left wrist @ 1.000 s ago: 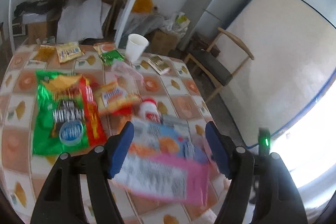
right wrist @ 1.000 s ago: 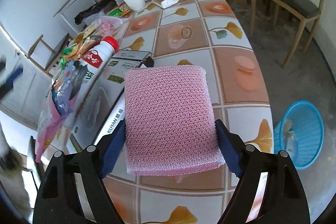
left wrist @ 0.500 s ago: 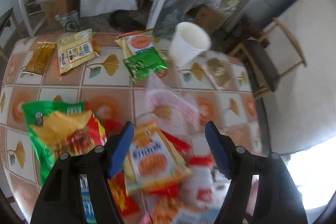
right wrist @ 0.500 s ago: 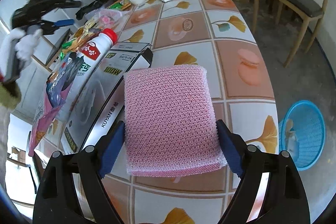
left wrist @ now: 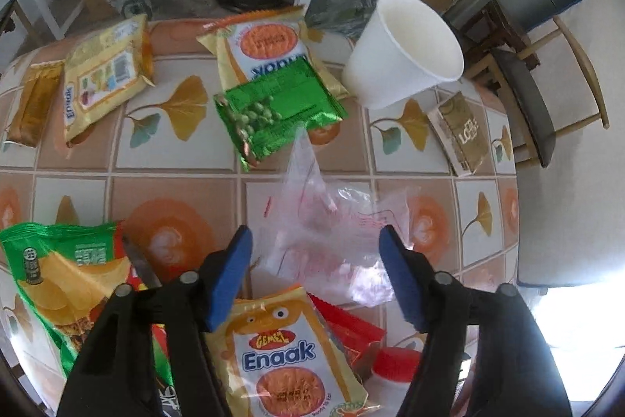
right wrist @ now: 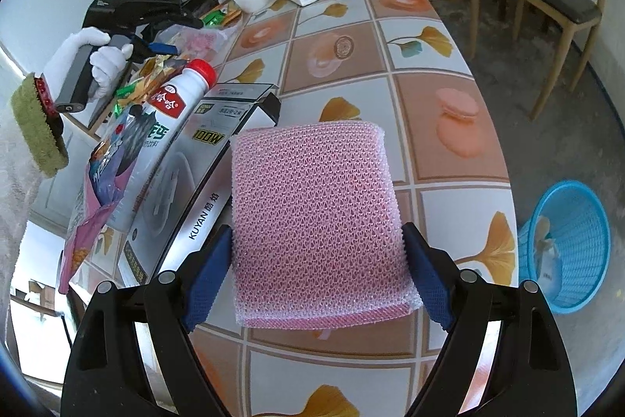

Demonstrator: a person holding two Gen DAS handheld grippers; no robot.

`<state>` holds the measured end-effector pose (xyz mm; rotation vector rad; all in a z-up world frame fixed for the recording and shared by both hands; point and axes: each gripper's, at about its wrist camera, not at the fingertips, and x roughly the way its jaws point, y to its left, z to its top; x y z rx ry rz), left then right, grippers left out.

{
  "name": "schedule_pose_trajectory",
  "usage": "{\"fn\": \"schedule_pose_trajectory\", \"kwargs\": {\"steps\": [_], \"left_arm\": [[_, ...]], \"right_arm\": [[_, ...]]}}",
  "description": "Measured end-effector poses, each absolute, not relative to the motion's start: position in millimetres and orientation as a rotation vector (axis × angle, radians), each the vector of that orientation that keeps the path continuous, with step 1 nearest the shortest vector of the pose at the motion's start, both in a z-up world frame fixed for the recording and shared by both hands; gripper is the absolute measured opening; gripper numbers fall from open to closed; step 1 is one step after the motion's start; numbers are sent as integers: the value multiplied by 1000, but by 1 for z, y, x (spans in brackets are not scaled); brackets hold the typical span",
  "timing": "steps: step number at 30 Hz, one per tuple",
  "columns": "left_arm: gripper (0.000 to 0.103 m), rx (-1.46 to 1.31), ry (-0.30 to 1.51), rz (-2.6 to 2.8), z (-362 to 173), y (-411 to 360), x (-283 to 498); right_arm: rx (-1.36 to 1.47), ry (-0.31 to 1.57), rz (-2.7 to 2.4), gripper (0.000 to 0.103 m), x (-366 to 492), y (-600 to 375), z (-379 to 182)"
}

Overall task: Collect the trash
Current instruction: 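Grasp the clear plastic bag with the left gripper while the right gripper holds the pink sponge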

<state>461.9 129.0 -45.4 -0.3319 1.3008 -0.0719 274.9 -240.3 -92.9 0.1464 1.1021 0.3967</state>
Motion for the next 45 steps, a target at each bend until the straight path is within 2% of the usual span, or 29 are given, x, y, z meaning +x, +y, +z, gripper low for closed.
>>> {"fn": "schedule_pose_trajectory", "kwargs": {"steps": [3, 8, 10, 17, 23, 28, 36, 41, 45], "left_arm": [[54, -328, 1306, -81, -49, 125, 462], [30, -330, 1288, -101, -48, 120, 460], [23, -315, 1275, -114, -47, 115, 459], [13, -264, 1223, -160, -39, 103, 450], [9, -201, 1114, -187, -15, 92, 436], [9, -72, 976, -241, 13, 74, 412], [9, -78, 844, -288, 51, 66, 369], [9, 63, 703, -259, 82, 52, 306], [9, 67, 645, -258, 98, 48, 259]], "right_arm": [[152, 1103, 396, 81, 276, -241, -93], [159, 1104, 395, 81, 277, -240, -93], [154, 1104, 396, 81, 277, -240, -93], [145, 1098, 391, 81, 276, -240, -94], [111, 1088, 379, 81, 272, -238, -94], [120, 1089, 369, 86, 273, -242, -92], [60, 1082, 347, 86, 270, -236, -93], [53, 1088, 345, 81, 269, -236, -94], [82, 1083, 340, 78, 268, -240, -93]]}}
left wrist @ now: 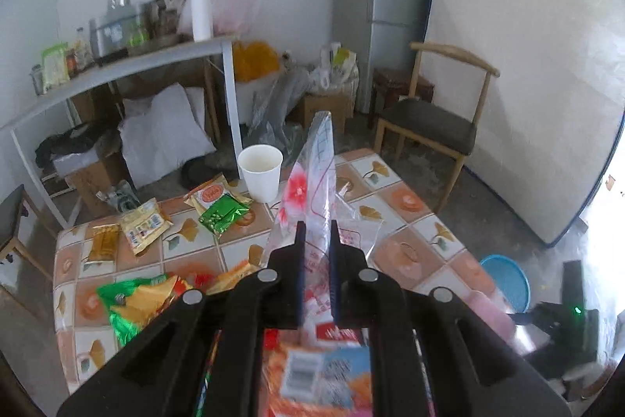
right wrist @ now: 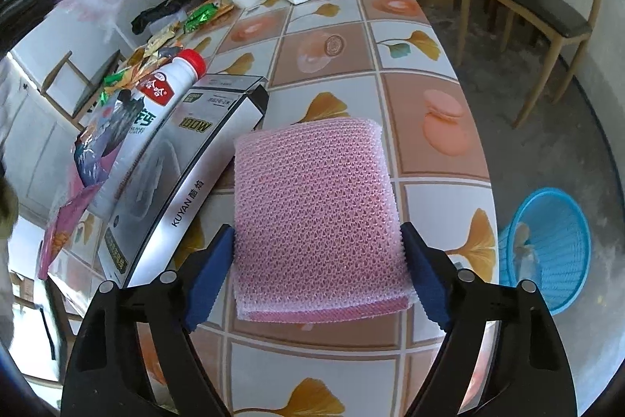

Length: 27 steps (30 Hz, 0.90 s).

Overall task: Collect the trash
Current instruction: 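Grasp the clear plastic bag with the left gripper while the right gripper holds the pink sponge, then carry bag and sponge to the blue wastebasket and open both grippers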

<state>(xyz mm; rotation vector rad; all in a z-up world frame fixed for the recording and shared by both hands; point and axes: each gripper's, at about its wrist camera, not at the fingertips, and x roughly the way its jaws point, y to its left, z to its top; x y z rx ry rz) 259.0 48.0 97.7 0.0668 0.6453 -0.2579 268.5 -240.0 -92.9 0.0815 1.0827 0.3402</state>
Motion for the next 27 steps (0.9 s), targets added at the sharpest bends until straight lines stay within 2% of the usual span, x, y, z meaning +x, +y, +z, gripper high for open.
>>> {"fn": "schedule_pose_trajectory", "kwargs": {"steps": [12, 20, 27], "left_arm": [[9, -95, 484, -270, 113, 42, 159], [9, -177, 519, -345, 103, 3, 127], [9, -151, 557, -445, 95, -60, 133]], "right_arm": [[245, 1013, 349, 76, 252, -265, -67], [416, 979, 388, 76, 239, -297, -58], [513, 916, 322, 76, 217, -344, -50]]}}
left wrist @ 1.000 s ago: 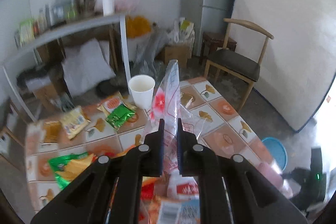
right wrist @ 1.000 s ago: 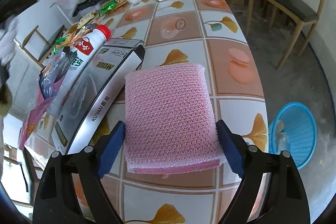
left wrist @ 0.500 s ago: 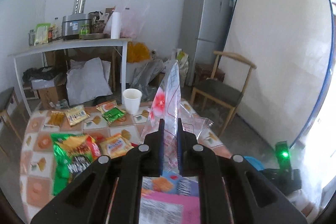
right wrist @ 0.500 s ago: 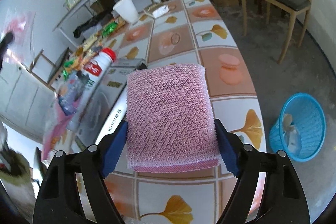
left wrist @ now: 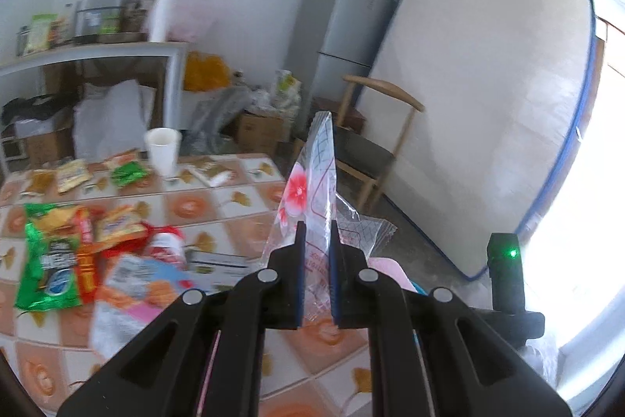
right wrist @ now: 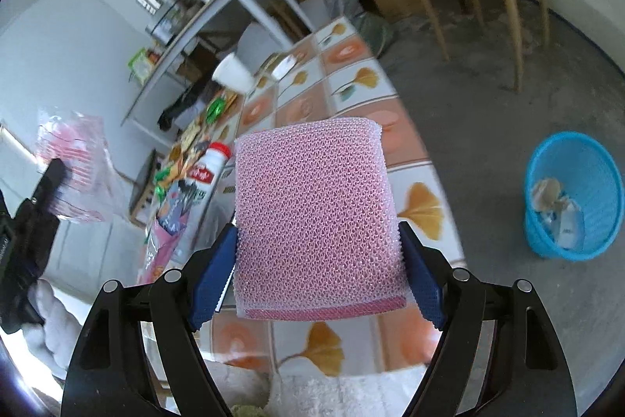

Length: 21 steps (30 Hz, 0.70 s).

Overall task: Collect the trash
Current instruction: 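Carry bag and sponge to the blue wastebasket and open both grippers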

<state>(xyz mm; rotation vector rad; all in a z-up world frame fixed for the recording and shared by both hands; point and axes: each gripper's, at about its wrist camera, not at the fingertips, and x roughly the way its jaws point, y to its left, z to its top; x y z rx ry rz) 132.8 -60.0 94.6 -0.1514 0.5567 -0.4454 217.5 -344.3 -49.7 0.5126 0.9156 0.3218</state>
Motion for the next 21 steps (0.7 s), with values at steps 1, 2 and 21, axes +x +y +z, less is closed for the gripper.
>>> {"fn": "schedule_pose_trajectory", "kwargs": {"steps": [1, 2, 21], "left_arm": [[9, -144, 564, -467, 93, -73, 136], [9, -138, 569, -481, 92, -83, 137], [9, 31, 889, -732, 8, -312, 209]], "right_arm": [[529, 903, 299, 76, 212, -356, -49], [539, 895, 282, 76, 208, -364, -48], [947, 834, -195, 76, 128, -555, -127]]}}
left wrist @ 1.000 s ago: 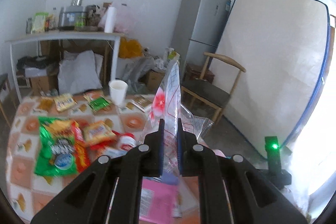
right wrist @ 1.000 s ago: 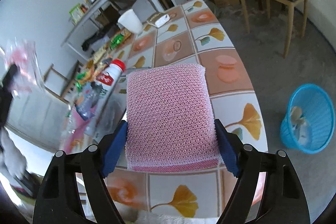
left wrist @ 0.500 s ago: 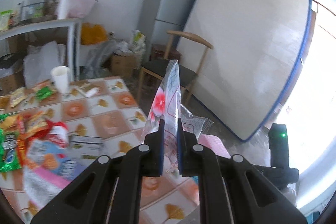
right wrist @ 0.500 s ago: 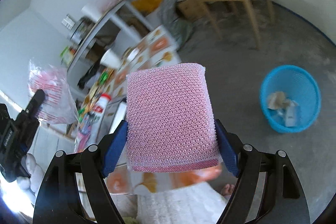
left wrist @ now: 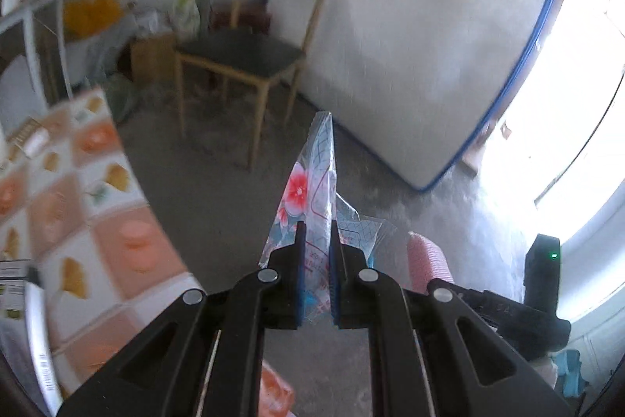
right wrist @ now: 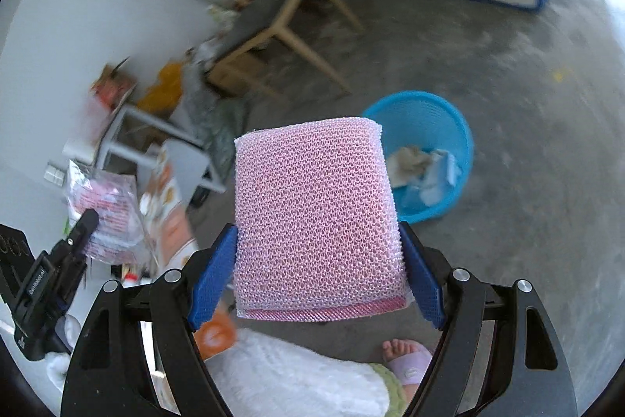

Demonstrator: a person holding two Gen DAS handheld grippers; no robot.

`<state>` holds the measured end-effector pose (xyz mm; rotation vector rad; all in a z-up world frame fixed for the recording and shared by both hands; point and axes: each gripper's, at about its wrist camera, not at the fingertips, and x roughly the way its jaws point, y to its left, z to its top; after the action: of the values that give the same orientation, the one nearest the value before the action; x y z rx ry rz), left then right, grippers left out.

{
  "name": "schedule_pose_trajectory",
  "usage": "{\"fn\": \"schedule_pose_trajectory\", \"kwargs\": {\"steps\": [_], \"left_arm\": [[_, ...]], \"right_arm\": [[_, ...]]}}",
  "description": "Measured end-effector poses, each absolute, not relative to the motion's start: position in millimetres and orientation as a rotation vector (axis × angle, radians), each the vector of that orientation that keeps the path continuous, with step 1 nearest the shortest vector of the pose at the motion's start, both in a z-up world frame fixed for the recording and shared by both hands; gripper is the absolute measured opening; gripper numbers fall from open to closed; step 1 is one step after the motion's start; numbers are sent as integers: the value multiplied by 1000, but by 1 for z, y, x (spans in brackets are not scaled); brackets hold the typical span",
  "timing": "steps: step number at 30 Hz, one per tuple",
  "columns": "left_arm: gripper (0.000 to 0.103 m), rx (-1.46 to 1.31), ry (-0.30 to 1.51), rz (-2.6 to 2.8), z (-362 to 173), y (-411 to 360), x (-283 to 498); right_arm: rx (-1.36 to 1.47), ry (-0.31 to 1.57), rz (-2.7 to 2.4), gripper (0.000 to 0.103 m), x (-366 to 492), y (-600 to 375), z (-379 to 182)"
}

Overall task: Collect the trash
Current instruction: 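Carry bag and sponge to the blue wastebasket and open both grippers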

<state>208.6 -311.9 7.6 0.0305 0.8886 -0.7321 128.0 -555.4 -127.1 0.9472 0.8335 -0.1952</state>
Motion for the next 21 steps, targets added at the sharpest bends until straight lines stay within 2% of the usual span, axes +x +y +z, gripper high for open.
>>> {"fn": "schedule_pose_trajectory", "kwargs": {"steps": [8, 15, 16, 17, 19, 21], "left_arm": [[9, -34, 1184, -698, -72, -369, 246], [11, -27, 1233, -682, -92, -407, 275], [19, -47, 1261, -685, -100, -415, 285], [33, -65, 1299, -690, -107, -422, 292], [46, -132, 1391, -703, -123, -436, 307], [51, -139, 1385, -678, -126, -441, 315]], "right_arm": [[1058, 918, -202, 76, 158, -584, -176], [1077, 912, -234, 78, 201, -611, -190], [1083, 901, -235, 80, 207, -616, -193], [1091, 894, -242, 80, 214, -621, -197], [1079, 896, -269, 80, 222, -625, -203], [1063, 889, -275, 80, 223, -625, -207]]}}
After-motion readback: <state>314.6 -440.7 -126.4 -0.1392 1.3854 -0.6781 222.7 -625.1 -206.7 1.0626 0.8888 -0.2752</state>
